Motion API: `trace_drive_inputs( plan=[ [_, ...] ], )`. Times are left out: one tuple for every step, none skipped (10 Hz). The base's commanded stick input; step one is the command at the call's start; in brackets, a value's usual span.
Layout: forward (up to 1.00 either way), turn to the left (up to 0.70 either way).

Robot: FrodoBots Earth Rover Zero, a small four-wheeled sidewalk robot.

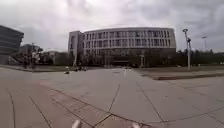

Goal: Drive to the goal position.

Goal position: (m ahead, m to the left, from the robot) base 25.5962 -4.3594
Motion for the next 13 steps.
trace_drive_inputs(
  plan=[
    [0.85, 0.0],
    [0.85, 0.0],
    [0.85, 0.0],
    [0.85, 0.0],
    [0.85, 0.0],
    [0.85, 0.0],
    [0.85, 0.0],
    [0.85, 0.0],
    [0.85, 0.0],
    [0.85, 0.0],
    [0.85, 0.0],
    [0.85, 0.0],
    [0.85, 0.0]
  ],
)
